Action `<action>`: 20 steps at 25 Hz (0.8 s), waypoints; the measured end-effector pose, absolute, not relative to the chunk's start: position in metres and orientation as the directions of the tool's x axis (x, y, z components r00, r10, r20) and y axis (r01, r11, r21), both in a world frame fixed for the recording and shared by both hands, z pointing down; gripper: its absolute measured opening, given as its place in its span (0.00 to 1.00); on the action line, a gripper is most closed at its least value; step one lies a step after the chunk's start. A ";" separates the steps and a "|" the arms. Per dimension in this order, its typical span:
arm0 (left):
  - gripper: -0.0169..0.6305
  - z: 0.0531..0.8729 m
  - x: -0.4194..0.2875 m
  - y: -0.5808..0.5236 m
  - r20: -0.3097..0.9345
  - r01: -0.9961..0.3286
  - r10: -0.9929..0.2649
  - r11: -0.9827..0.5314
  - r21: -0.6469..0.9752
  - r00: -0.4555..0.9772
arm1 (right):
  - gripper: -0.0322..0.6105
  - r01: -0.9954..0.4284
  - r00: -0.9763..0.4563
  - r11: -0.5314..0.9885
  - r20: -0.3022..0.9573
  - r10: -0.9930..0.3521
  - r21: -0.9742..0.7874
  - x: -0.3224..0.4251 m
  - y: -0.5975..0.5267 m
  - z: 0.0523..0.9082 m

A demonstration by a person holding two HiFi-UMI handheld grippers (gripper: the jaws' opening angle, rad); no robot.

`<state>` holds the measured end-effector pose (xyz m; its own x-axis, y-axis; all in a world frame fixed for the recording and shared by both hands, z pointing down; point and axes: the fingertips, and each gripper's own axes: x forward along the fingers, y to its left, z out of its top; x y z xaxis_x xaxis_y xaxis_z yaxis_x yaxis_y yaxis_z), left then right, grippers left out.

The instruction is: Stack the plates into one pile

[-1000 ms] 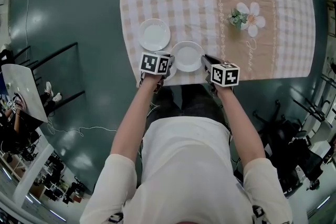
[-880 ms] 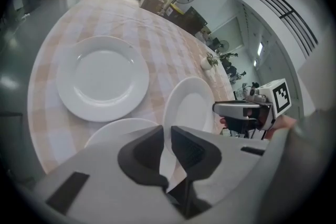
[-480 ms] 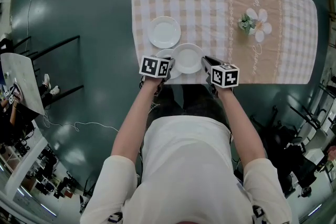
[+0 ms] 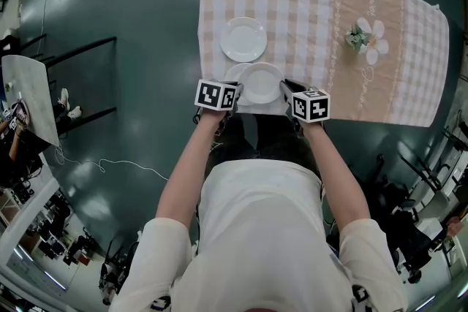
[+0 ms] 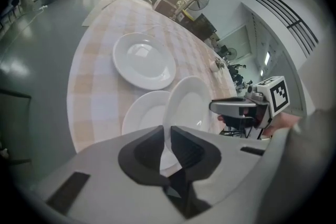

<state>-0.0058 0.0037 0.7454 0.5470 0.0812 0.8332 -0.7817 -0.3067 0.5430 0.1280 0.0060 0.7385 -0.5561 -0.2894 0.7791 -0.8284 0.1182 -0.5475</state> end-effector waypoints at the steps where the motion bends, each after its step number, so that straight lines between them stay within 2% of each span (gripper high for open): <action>1: 0.10 0.746 -0.010 0.005 0.834 -0.785 0.077 -0.301 0.542 0.546 | 0.14 -0.827 -0.559 0.127 0.779 -0.283 -0.547 0.124 0.006 0.740; 20: 0.09 0.759 -0.058 0.014 0.835 -0.809 0.029 -0.230 0.541 0.550 | 0.14 -0.826 -0.561 0.227 0.794 -0.235 -0.516 0.074 0.004 0.752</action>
<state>-0.0585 0.0140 0.7588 0.5498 0.0286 0.8348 -0.8091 -0.2299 0.5408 0.0743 0.0044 0.7521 -0.5610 -0.2349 0.7938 -0.8257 0.2274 -0.5162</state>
